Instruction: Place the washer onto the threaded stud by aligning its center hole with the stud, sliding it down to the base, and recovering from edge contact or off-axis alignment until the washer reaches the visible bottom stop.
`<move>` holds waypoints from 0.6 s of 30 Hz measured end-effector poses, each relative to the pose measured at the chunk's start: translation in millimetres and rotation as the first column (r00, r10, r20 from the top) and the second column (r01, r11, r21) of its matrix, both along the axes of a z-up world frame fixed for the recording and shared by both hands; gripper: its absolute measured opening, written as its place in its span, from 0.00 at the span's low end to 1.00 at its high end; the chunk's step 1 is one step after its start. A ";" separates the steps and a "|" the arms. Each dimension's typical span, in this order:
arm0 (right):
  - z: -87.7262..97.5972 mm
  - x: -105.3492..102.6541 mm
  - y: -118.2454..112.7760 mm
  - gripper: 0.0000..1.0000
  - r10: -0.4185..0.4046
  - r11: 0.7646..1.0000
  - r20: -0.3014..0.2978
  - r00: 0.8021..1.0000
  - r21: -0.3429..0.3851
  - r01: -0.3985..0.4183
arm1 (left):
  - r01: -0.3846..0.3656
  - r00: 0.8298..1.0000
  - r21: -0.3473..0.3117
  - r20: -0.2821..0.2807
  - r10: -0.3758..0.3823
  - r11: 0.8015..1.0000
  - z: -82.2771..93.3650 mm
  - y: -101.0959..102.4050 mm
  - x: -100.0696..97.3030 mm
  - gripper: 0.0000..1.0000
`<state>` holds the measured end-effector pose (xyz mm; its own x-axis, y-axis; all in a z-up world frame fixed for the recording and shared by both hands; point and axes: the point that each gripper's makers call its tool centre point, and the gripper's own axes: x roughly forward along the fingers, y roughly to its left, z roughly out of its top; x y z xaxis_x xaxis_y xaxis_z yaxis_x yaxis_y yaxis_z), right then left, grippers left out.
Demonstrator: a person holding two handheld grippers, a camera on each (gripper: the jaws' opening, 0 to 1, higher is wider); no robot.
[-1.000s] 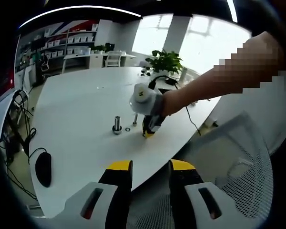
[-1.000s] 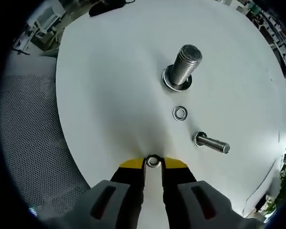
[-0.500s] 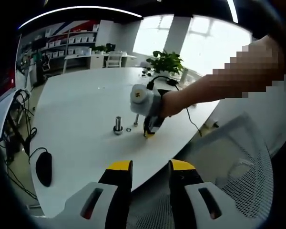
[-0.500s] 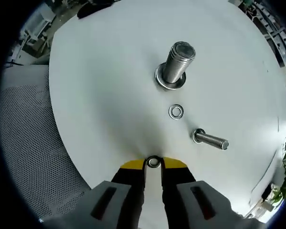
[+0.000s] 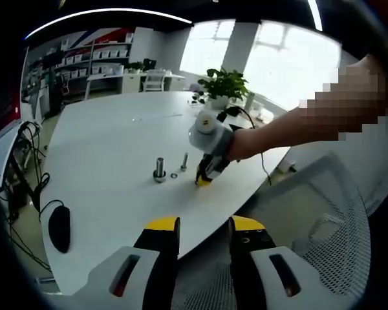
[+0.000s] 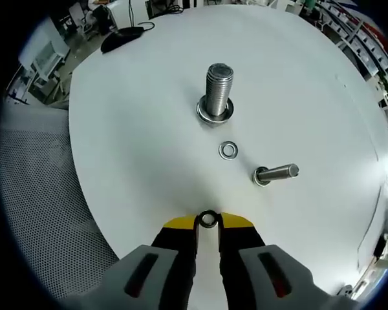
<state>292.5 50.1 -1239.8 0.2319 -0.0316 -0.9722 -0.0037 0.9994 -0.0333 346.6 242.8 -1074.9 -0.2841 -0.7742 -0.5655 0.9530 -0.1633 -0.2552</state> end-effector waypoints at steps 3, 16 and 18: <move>3.9 4.1 -8.2 0.13 -0.010 1.000 0.016 1.000 -0.002 0.010 | 0.003 1.000 0.002 0.000 -0.003 1.000 -0.3 0.0 -0.6 0.28; 40.9 15.3 -35.8 0.13 -0.008 0.998 0.094 0.996 -0.063 0.014 | 0.008 1.000 0.002 -0.002 -0.008 1.000 0.7 -0.4 -1.5 0.28; 51.7 19.2 -40.2 0.13 -0.003 0.997 0.110 0.994 -0.076 0.011 | 0.007 1.000 0.003 -0.002 -0.007 1.000 -0.3 -0.3 -0.9 0.28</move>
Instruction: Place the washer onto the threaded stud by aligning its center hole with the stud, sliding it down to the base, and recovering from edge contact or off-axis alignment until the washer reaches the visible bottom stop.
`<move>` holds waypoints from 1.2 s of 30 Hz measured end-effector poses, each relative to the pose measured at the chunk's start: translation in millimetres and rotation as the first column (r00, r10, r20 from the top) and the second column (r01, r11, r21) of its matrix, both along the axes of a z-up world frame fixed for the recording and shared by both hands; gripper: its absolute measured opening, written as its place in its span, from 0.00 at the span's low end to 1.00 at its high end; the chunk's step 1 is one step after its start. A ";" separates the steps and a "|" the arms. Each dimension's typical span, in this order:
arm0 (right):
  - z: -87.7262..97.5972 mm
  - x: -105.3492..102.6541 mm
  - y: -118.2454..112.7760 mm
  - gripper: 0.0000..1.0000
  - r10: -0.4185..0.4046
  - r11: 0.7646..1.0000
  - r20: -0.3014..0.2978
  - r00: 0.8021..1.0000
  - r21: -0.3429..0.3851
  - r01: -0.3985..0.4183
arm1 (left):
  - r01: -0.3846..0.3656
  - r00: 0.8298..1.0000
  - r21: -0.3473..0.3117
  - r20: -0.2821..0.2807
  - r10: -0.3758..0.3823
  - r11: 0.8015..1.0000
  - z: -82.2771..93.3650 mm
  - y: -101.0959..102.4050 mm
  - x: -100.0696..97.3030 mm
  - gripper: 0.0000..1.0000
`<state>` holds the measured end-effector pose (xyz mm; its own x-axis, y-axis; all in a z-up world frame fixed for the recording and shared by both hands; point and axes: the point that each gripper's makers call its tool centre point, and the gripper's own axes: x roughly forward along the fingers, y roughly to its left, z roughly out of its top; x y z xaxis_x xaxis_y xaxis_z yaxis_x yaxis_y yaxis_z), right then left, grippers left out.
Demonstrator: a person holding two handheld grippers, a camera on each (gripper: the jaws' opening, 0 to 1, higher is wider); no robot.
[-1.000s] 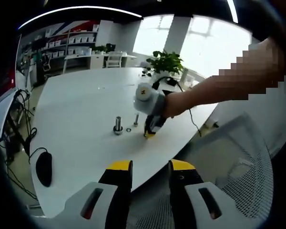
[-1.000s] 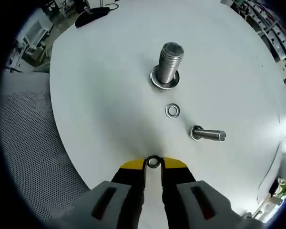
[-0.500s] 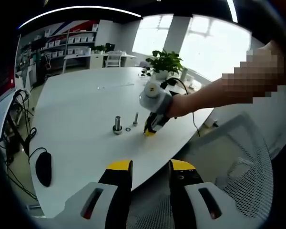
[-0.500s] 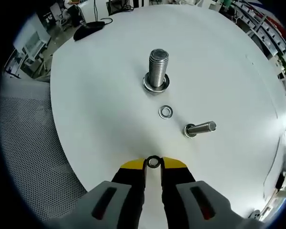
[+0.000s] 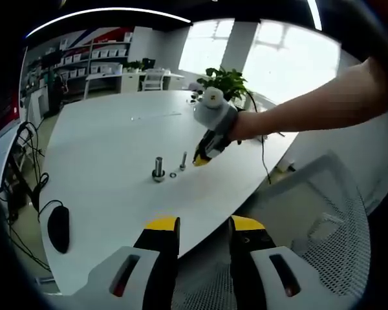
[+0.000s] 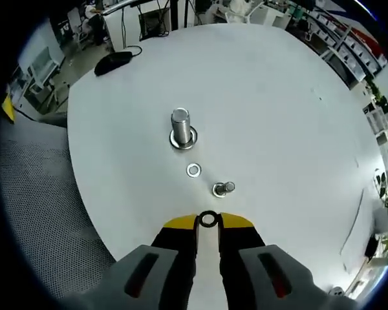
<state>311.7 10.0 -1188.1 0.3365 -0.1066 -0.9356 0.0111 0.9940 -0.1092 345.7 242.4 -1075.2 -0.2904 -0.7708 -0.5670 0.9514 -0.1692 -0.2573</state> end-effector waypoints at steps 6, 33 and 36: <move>16.7 13.3 -6.8 0.13 0.053 0.997 0.001 0.999 -0.053 -0.053 | 0.001 1.000 -0.001 0.000 -0.001 1.000 0.8 0.1 -0.3 0.28; 6.2 24.0 -11.6 0.13 0.105 0.992 -0.023 0.994 -0.070 -0.106 | 0.004 1.000 -0.002 0.000 -0.004 1.000 5.9 1.1 -2.7 0.28; 4.6 24.0 -12.6 0.13 0.108 0.992 -0.026 0.994 -0.067 -0.109 | 0.003 1.000 -0.001 0.000 -0.003 1.000 1.4 0.4 -1.1 0.28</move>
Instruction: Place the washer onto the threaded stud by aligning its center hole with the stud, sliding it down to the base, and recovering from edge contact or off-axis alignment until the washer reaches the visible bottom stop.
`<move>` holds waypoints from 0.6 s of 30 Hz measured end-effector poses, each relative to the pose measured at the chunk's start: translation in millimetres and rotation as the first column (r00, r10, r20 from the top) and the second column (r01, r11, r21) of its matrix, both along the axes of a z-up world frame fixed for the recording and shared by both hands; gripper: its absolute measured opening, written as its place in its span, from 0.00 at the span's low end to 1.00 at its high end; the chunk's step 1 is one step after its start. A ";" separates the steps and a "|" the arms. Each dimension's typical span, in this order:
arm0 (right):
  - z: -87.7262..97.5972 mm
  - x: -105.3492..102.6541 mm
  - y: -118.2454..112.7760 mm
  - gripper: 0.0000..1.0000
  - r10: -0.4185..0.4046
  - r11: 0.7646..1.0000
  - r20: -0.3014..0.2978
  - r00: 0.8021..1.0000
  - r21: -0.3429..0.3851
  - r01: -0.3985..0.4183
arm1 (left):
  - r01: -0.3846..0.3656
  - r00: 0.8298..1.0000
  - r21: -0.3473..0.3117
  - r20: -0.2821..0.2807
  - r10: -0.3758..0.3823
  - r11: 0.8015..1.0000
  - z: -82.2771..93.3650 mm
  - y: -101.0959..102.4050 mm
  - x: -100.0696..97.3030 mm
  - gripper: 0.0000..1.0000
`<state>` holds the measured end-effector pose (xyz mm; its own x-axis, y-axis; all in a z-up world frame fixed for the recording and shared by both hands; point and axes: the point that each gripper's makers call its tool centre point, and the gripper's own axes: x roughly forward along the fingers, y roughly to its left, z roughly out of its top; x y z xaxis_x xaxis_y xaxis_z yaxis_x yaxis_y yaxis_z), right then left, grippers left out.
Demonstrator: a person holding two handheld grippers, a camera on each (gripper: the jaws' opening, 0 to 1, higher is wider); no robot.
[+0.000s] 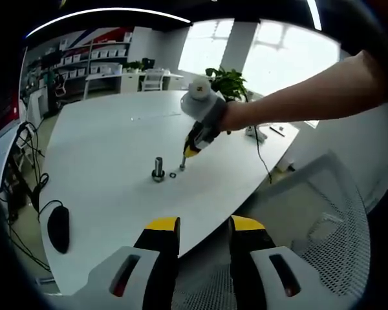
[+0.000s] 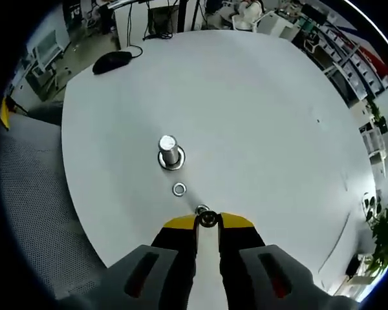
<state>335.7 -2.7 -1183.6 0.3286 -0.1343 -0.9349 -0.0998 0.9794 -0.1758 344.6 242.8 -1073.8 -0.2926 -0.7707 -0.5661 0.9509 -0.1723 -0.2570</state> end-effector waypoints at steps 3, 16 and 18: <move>-6.7 -0.5 -4.4 0.13 -0.003 1.000 -0.008 1.000 0.006 0.003 | -0.001 1.000 0.002 0.001 0.001 1.000 -1.3 0.1 0.5 0.28; -25.9 -2.8 -6.1 0.14 -0.009 0.999 -0.053 0.999 0.035 0.011 | -0.002 1.000 0.010 0.006 0.002 1.000 0.6 1.3 0.0 0.28; -32.5 -4.2 -7.1 0.14 -0.007 0.999 -0.062 0.998 0.037 0.010 | -0.003 1.000 0.010 0.007 0.003 1.000 1.2 1.3 -0.2 0.28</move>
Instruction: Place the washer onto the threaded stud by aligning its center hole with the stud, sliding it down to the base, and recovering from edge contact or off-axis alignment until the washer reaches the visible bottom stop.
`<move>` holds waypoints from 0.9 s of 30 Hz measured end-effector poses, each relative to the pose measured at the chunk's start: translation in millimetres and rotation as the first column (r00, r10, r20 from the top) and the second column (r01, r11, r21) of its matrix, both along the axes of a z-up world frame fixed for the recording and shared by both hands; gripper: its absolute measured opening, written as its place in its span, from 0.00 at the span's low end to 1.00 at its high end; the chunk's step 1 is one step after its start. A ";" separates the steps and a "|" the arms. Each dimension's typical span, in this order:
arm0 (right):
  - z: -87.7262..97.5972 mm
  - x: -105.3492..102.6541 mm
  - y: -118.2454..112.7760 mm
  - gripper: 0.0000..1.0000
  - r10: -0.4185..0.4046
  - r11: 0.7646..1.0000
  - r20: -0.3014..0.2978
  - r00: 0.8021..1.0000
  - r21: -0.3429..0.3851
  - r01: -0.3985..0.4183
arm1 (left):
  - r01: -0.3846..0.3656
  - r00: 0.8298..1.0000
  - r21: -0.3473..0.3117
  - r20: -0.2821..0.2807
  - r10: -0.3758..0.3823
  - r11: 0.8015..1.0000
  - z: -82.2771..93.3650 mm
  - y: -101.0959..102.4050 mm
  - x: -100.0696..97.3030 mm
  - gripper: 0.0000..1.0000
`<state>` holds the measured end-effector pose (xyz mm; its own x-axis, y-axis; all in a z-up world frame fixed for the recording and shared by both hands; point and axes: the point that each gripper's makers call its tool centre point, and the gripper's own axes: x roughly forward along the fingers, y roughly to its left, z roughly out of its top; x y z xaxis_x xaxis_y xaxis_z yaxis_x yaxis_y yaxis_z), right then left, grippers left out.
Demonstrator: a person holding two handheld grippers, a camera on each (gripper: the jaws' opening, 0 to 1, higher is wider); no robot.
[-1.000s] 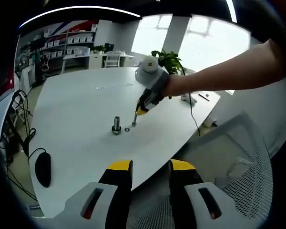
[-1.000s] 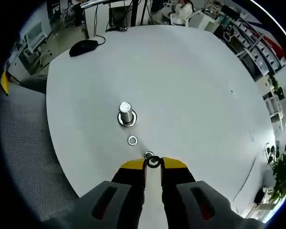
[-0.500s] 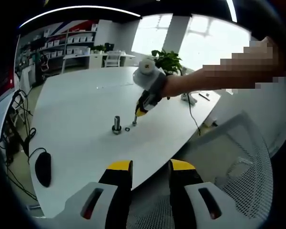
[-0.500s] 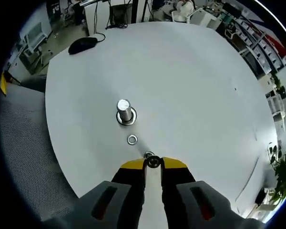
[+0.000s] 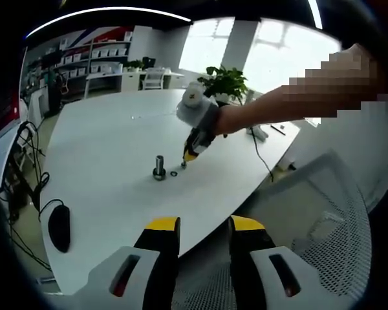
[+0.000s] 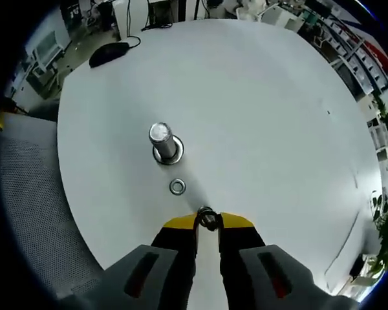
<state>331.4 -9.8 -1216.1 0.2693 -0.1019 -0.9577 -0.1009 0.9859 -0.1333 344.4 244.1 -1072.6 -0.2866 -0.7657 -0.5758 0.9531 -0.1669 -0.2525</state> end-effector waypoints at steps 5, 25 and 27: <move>-4.2 -4.1 -0.2 0.14 -0.004 1.000 -0.014 1.000 0.013 0.005 | 0.000 1.000 0.003 0.002 0.000 1.000 -2.8 0.0 1.1 0.28; -7.2 -0.4 1.1 0.17 0.004 0.999 -0.019 1.000 0.037 -0.003 | -0.002 1.000 0.012 0.006 0.002 1.000 -4.3 0.2 1.6 0.27; -5.2 0.5 1.6 0.19 0.008 0.999 -0.009 1.000 0.051 -0.008 | -0.001 1.000 0.013 0.006 0.001 1.000 -5.6 0.1 1.7 0.27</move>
